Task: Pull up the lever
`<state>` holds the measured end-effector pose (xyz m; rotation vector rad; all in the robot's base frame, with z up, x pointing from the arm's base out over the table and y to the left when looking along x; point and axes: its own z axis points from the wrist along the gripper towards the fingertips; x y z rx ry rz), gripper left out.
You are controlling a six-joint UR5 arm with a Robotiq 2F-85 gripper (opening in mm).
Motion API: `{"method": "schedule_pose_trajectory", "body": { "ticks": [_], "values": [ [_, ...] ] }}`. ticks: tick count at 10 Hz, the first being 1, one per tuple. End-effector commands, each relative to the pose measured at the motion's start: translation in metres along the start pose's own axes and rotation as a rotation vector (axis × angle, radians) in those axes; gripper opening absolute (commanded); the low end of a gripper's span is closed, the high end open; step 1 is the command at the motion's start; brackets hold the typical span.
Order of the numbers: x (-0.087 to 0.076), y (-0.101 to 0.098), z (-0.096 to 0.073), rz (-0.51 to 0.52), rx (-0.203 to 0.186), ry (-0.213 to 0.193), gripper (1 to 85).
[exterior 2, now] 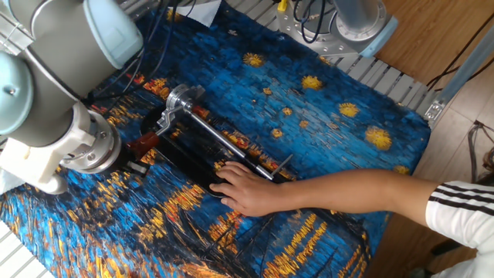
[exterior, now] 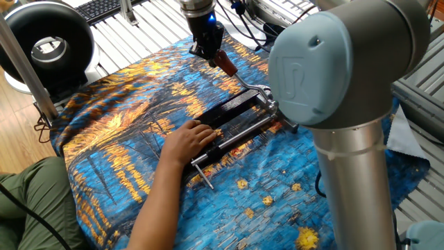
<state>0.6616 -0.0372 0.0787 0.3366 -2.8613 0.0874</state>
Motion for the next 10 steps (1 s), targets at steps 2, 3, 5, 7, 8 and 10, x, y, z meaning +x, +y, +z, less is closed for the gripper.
{"method": "schedule_pose_trajectory", "body": {
  "ticks": [2, 3, 5, 7, 8, 10],
  "values": [
    [0.017, 0.006, -0.002, -0.019, -0.032, 0.062, 1.0],
    [0.02, 0.005, -0.003, -0.018, -0.031, 0.074, 1.0],
    [0.023, 0.0, -0.006, -0.014, -0.005, 0.09, 1.0],
    [0.029, 0.0, -0.012, -0.002, 0.007, 0.11, 1.0],
    [0.033, 0.001, -0.016, 0.005, 0.013, 0.126, 1.0],
    [0.039, 0.004, -0.023, 0.019, 0.02, 0.155, 1.0]
  ]
}}
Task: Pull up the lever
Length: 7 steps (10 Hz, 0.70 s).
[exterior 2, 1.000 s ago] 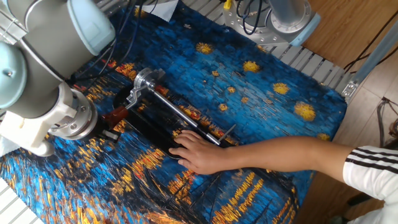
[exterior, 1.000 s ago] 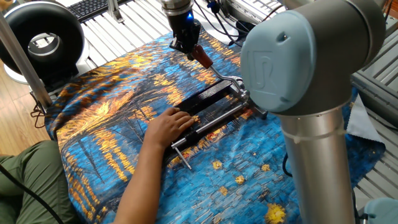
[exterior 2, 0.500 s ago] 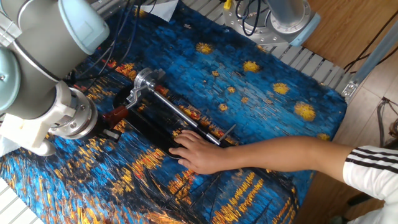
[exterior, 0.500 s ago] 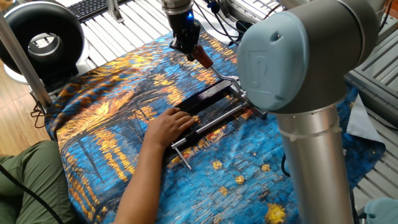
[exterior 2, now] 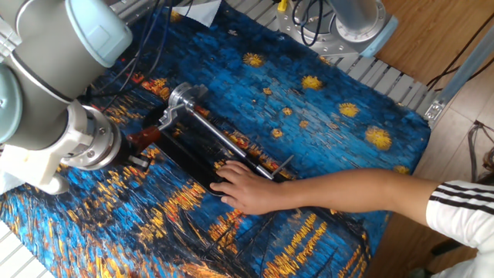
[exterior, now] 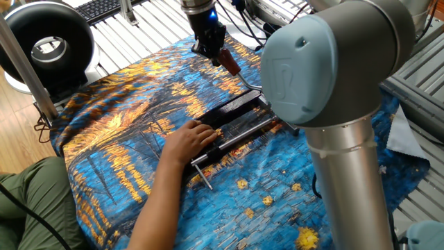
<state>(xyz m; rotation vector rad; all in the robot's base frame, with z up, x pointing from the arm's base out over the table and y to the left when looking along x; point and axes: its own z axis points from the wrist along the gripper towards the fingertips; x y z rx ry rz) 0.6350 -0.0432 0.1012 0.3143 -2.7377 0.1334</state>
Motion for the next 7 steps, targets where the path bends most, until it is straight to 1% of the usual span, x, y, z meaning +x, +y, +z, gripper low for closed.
{"method": "schedule_pose_trajectory", "body": {
  "ticks": [1, 5, 7],
  "values": [
    [0.013, 0.005, -0.009, 0.012, -0.001, 0.04, 1.0],
    [0.029, 0.003, -0.016, 0.013, 0.003, 0.075, 1.0],
    [0.038, 0.007, -0.025, 0.027, 0.005, 0.089, 1.0]
  ]
}}
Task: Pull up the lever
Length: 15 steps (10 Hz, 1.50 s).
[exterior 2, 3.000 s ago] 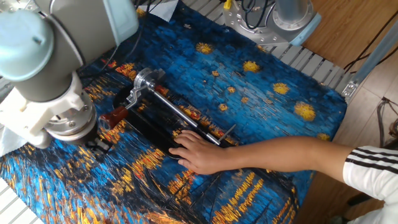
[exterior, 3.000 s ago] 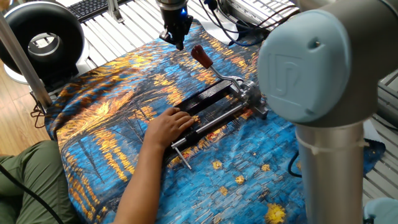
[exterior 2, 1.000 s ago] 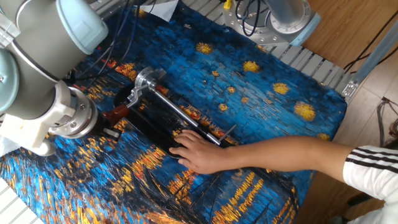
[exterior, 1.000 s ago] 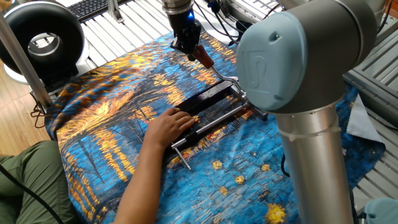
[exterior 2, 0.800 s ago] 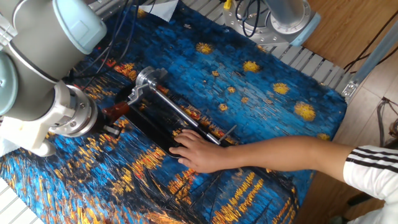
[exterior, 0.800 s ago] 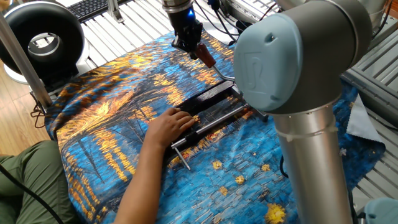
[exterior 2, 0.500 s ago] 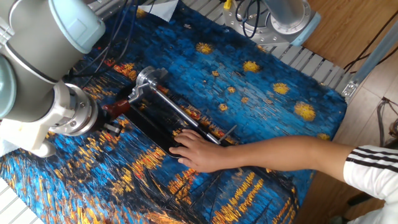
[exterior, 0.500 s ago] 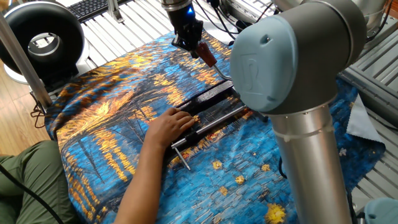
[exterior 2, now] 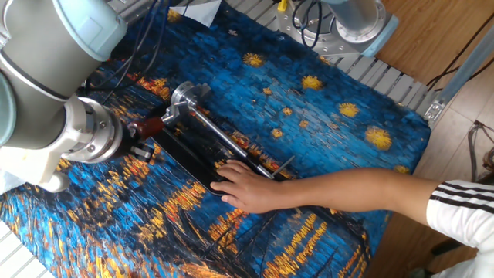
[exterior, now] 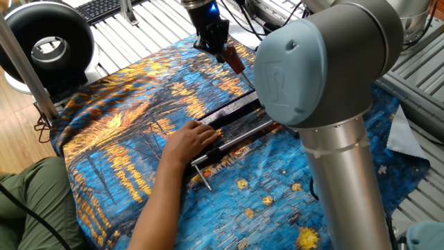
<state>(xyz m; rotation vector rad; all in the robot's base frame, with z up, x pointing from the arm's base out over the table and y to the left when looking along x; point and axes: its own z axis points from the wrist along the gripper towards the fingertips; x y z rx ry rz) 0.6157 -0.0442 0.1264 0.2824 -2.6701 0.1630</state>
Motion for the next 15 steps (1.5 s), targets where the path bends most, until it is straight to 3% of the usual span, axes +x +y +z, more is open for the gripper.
{"method": "schedule_pose_trajectory", "body": {
  "ticks": [1, 7, 11, 15],
  "values": [
    [0.015, 0.006, -0.011, 0.011, -0.008, 0.021, 1.0],
    [0.049, 0.009, -0.032, 0.049, 0.03, 0.058, 1.0],
    [0.071, 0.003, -0.03, 0.048, 0.03, 0.071, 1.0],
    [0.097, 0.005, -0.039, 0.051, 0.052, 0.146, 1.0]
  ]
}}
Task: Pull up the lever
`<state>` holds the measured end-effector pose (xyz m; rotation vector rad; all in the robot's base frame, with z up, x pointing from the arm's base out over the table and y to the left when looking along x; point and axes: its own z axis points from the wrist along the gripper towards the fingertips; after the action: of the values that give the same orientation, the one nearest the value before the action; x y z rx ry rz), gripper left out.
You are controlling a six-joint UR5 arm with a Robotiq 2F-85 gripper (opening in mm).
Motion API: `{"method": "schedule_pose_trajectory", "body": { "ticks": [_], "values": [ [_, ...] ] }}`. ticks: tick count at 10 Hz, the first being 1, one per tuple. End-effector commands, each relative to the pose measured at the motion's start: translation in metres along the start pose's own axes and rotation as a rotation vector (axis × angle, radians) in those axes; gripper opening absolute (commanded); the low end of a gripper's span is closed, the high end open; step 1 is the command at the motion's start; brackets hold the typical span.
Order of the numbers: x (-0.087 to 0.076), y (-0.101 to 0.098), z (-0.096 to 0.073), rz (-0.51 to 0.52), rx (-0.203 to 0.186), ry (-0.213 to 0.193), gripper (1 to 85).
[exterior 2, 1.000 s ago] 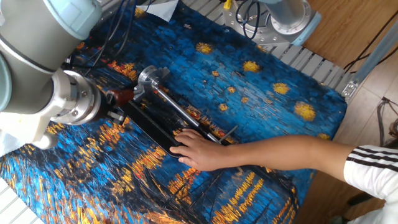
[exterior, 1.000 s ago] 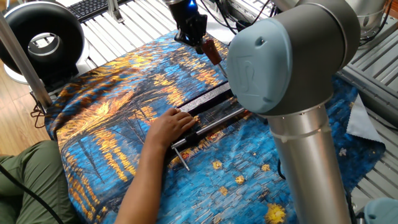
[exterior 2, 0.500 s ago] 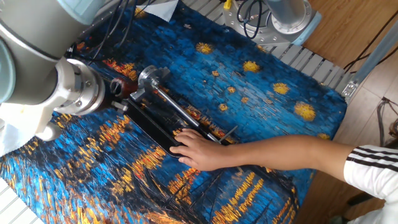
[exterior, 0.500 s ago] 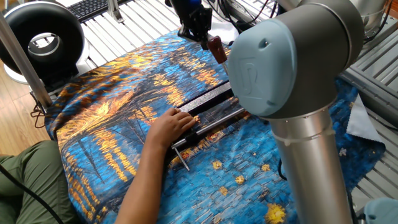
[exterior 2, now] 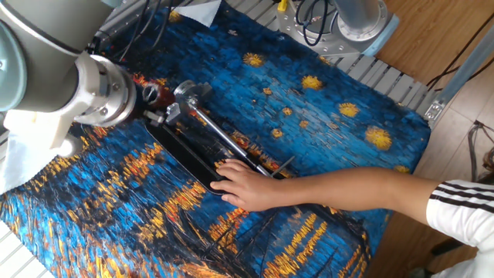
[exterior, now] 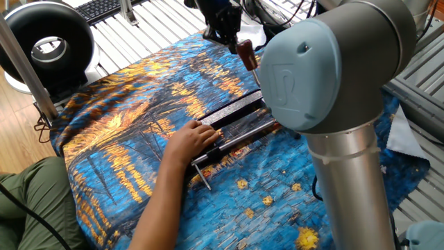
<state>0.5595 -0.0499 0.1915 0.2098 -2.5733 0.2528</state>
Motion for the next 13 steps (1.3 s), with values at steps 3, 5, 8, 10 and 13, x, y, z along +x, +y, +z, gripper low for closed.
{"method": "schedule_pose_trajectory", "body": {
  "ticks": [3, 5, 8, 10, 13],
  "values": [
    [0.029, 0.002, -0.002, -0.002, -0.004, 0.051, 1.0],
    [0.029, 0.002, -0.002, -0.001, -0.008, 0.049, 1.0],
    [-0.013, 0.015, -0.004, -0.013, -0.048, -0.101, 1.0],
    [-0.065, 0.027, -0.016, -0.047, -0.089, -0.305, 1.0],
    [-0.12, 0.047, -0.044, -0.128, -0.145, -0.55, 1.0]
  ]
}}
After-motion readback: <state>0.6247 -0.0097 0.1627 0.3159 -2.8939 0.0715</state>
